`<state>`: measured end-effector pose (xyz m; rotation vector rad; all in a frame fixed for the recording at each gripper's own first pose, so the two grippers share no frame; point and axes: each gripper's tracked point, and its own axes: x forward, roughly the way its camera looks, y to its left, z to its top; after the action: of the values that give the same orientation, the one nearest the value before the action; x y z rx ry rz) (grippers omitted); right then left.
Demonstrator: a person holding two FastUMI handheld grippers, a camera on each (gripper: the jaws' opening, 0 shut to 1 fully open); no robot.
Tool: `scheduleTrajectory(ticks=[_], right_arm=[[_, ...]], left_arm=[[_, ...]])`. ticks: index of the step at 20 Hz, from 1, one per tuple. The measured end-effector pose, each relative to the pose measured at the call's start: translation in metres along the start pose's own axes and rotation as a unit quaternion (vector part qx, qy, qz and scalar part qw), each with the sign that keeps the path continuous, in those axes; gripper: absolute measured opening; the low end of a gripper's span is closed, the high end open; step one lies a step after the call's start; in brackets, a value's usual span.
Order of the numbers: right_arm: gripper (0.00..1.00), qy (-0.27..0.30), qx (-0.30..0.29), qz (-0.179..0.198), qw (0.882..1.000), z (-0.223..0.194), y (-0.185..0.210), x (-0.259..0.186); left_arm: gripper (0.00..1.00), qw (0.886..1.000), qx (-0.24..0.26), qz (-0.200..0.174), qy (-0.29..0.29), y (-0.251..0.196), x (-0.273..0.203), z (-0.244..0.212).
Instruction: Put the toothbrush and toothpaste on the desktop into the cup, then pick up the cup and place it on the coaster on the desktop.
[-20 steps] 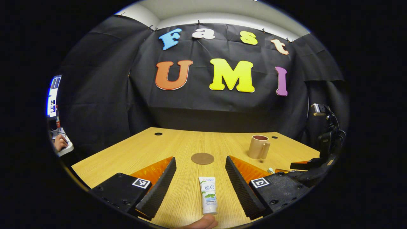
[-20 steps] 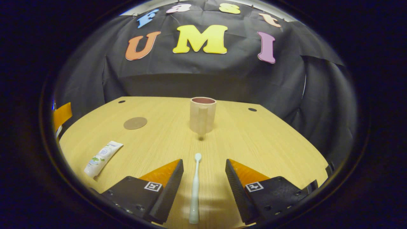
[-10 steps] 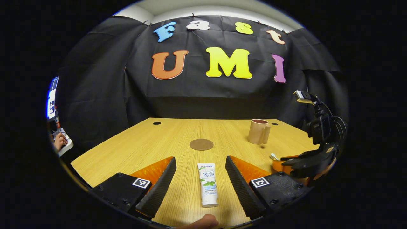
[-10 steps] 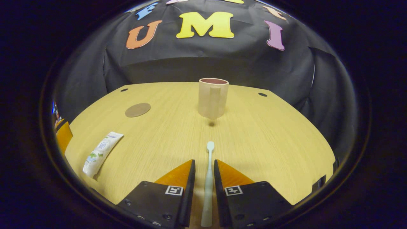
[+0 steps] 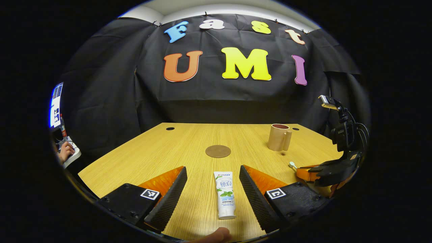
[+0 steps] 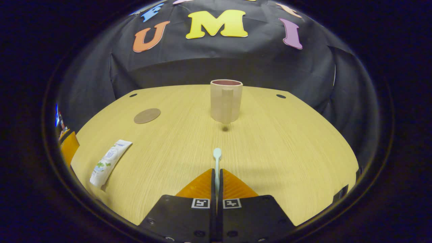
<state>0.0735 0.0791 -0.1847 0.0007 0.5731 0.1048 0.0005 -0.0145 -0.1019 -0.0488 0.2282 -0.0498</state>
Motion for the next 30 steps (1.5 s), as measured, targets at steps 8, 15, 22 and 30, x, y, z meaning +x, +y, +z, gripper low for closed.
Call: scheduleTrajectory(ticks=[8, 15, 22, 30], right_arm=[[0.00, -0.030, 0.025, 0.021, 0.999, 0.014, -0.009, -0.023], [0.00, -0.080, 0.011, 0.027, 0.996, 0.030, -0.018, -0.060], [0.00, -0.118, 0.007, 0.037, 0.992, 0.045, -0.019, -0.087], [0.00, -0.164, 0.011, 0.030, 0.986, 0.075, -0.039, -0.109]], left_arm=[[0.99, 0.993, -0.038, -0.043, 0.103, -0.024, 0.009, -0.038], [0.98, 0.976, -0.051, -0.041, 0.209, -0.028, 0.014, -0.073], [0.86, 0.961, -0.030, -0.007, 0.274, -0.023, 0.018, -0.091], [0.45, 0.958, -0.005, -0.015, 0.286, -0.021, 0.026, -0.087]])
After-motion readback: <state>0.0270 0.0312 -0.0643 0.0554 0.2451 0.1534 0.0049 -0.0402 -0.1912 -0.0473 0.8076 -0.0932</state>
